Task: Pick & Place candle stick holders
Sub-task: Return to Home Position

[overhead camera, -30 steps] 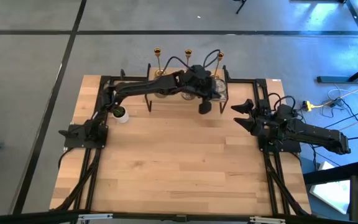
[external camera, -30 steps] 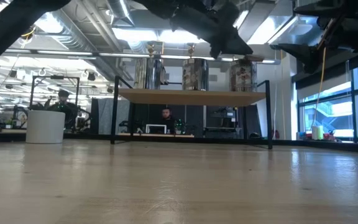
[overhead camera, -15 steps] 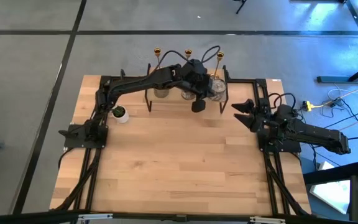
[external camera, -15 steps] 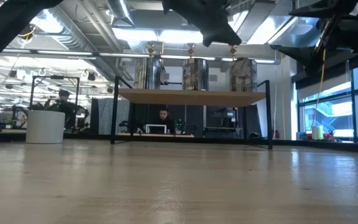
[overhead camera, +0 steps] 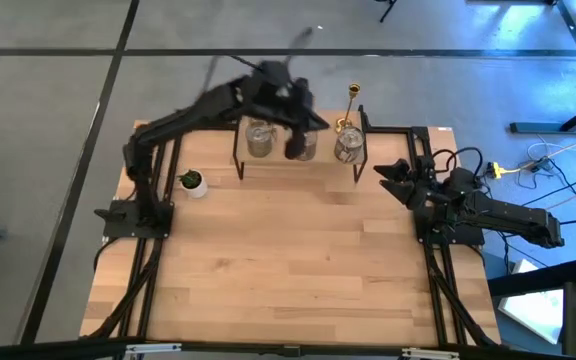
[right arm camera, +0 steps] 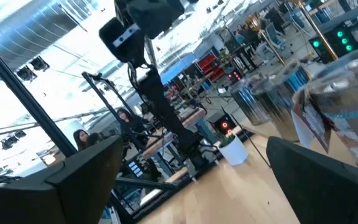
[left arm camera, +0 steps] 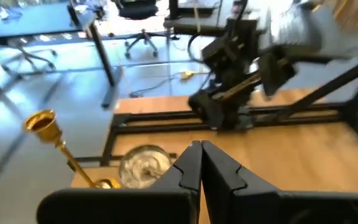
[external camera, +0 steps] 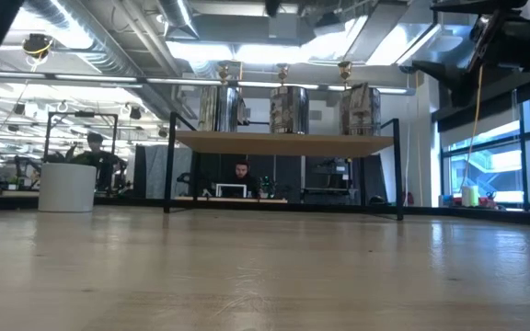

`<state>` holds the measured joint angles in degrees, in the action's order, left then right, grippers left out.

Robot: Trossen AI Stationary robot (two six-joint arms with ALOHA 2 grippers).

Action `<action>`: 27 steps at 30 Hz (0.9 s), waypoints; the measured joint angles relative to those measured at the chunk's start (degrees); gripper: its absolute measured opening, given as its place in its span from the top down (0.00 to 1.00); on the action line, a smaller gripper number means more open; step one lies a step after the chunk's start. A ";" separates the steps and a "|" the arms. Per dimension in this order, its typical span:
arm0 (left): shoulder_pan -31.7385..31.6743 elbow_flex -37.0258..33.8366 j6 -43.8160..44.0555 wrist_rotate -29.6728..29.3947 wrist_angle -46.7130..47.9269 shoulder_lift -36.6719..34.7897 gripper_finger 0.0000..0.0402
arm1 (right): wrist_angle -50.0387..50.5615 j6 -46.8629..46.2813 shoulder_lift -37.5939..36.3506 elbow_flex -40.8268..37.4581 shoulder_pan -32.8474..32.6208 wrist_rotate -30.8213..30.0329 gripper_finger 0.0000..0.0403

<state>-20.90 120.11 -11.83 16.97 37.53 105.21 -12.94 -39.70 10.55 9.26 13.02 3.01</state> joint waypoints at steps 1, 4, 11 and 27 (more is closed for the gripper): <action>-0.96 0.00 1.26 1.80 1.38 -1.26 1.00 | -0.34 0.00 0.00 0.00 0.00 0.00 0.01; -3.52 0.09 3.18 5.28 6.89 -3.90 1.00 | -1.79 -0.01 0.00 0.00 0.00 0.01 0.01; -6.65 -3.94 0.74 3.94 18.19 -7.45 1.00 | -4.47 -1.88 -0.01 0.00 0.00 0.02 0.01; -9.02 -43.44 12.48 2.06 -5.73 -27.99 1.00 | -5.13 -5.31 0.11 0.00 -0.02 0.17 0.01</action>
<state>-29.91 76.68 0.65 19.03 31.80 77.23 -18.07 -45.01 10.66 9.26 12.99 3.18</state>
